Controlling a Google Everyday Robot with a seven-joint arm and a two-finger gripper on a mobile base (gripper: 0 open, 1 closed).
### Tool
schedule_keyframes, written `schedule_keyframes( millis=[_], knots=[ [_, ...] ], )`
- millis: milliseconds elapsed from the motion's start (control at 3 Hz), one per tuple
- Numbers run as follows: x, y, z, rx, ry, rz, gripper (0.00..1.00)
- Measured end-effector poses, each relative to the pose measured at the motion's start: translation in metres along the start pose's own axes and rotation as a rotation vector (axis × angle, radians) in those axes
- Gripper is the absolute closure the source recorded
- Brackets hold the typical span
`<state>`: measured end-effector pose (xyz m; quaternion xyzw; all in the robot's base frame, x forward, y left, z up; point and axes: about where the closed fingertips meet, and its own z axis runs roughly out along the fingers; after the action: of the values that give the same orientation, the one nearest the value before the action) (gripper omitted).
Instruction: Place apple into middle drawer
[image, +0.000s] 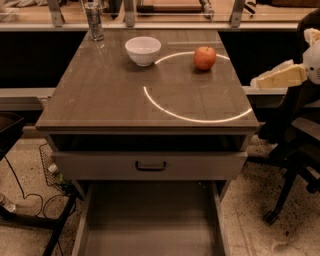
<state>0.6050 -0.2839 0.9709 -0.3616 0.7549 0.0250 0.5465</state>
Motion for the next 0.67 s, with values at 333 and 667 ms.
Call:
schedule_keyframes(
  millis=[333, 667],
  knots=[
    [-0.009, -0.011, 0.048, -0.101, -0.105, 0.017, 0.00],
    [-0.010, -0.025, 0.096, -0.188, -0.163, 0.055, 0.00]
  ],
)
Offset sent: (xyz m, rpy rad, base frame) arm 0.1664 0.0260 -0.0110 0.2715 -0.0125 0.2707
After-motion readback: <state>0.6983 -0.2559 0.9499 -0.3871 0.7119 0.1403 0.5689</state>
